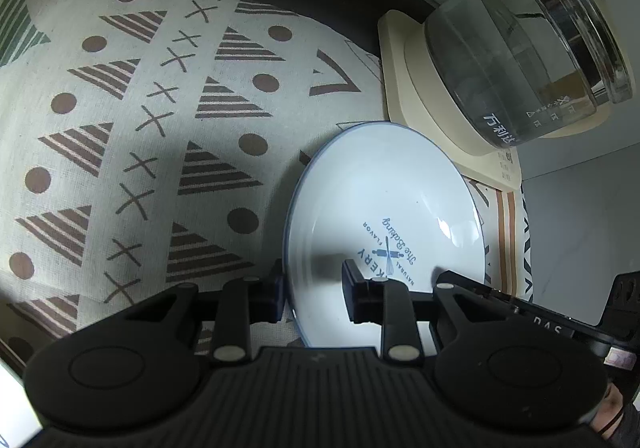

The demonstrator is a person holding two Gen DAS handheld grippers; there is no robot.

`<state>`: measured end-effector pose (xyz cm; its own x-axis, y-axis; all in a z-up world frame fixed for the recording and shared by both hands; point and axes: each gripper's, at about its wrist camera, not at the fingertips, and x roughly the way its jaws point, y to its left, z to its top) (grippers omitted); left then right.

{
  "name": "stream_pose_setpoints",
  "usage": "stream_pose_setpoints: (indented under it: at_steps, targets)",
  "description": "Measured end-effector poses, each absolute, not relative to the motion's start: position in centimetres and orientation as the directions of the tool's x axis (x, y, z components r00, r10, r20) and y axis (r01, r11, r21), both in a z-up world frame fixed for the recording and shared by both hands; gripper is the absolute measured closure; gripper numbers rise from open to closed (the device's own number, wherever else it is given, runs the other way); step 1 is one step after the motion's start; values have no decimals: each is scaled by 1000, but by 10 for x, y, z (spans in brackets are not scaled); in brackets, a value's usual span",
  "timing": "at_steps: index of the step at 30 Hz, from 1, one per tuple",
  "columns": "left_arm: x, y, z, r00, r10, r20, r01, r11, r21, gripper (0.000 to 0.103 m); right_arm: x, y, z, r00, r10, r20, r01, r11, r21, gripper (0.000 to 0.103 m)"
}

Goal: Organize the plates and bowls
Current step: 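Close both tools on the 'BAKERY' plate rim and tilt it up, then carry the 'BAKERY' plate with both tools toward the stacked plates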

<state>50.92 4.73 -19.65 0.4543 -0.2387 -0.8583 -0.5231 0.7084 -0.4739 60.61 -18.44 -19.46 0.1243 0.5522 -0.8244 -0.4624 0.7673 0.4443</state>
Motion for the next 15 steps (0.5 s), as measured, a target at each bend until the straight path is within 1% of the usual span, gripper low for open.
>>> stream_pose_setpoints:
  at_steps: [2,5,7,10,15]
  targets:
    - [508,48,-194,467,-237,-852,-515,710,-480,79,607,-185,-195,129,545,-828,-470,769,434,82]
    - [506,52,-187,494,-226,-839,-499,717,-487,81,606,-187,-193,139,544,-828,-487,766,421,89]
    - [505,53,-181,509,-207,-835,-488,730,-479,81,605,-189,-189,145,561,-815,-494,755,432,90]
    - [502,58,-175,529,-225,-818,-490,706,-511,81,599,-188,-180,153,584,-797,-543,723,426,90]
    - [503,59,-157,554,-203,-808,-442,751,-492,81,597,-190,-169,177,607,-775,-562,708,427,90]
